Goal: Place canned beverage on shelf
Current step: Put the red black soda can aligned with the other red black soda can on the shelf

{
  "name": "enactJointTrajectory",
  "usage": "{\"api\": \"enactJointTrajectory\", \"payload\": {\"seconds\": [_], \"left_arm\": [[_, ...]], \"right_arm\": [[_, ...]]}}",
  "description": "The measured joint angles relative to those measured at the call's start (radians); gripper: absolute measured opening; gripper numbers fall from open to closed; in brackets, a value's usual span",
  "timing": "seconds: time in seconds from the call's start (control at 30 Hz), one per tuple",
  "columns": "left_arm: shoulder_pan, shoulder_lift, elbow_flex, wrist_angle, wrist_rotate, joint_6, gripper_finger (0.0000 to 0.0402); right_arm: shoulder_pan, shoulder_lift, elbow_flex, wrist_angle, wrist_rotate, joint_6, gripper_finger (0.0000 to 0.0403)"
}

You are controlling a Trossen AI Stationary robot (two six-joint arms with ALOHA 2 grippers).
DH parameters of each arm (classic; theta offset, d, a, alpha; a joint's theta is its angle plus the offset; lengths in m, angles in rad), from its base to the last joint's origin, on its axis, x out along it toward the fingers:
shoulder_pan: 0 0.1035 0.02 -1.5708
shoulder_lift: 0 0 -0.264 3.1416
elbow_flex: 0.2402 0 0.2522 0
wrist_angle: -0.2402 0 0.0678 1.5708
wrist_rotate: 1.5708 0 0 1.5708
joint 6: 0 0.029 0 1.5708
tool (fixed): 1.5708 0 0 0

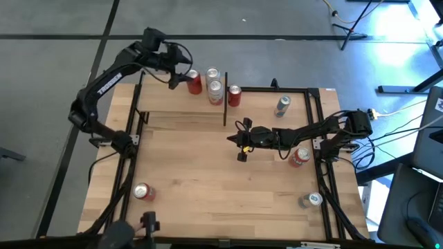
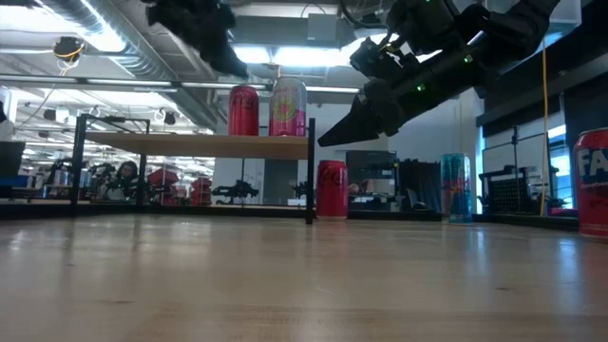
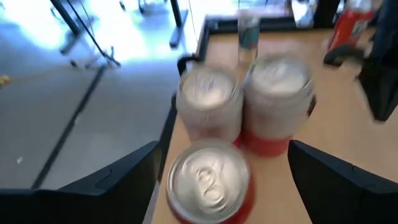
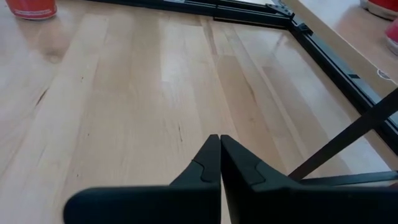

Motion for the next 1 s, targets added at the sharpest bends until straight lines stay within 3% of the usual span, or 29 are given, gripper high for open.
{"api": "enactJointTrajectory", "payload": {"seconds": [0.13,0.27,0.43,0.53,0.63,0.83,1.0], "left_arm": [[-0.036,-0.055,0.000,0.024,0.070,-0.076,0.0323],[-0.103,-0.095,-0.001,0.011,0.156,-0.114,0.0323],[-0.234,-0.149,-0.107,0.043,0.122,-0.165,0.0323],[-0.325,-0.202,-0.225,0.142,0.078,-0.236,0.0323],[-0.432,-0.266,-0.363,0.291,-0.025,-0.322,0.0323],[-0.633,-0.417,-0.598,0.451,-0.390,-0.428,0.0323],[-0.764,-0.516,-0.744,0.542,-0.499,-0.514,0.0323]], "right_arm": [[0.000,-0.004,0.000,-0.005,0.026,-0.012,0.0001],[0.000,-0.049,0.000,-0.046,0.135,-0.025,0.0001],[-0.002,-0.137,0.000,-0.138,0.289,-0.034,0.0001],[-0.026,-0.168,0.000,-0.151,0.326,-0.072,0.0001],[-0.065,-0.173,0.000,-0.152,0.316,-0.106,0.0001],[-0.176,-0.173,0.000,-0.167,0.271,-0.075,0.0001],[-0.268,-0.171,0.000,-0.137,0.194,-0.044,0.0005]]}}
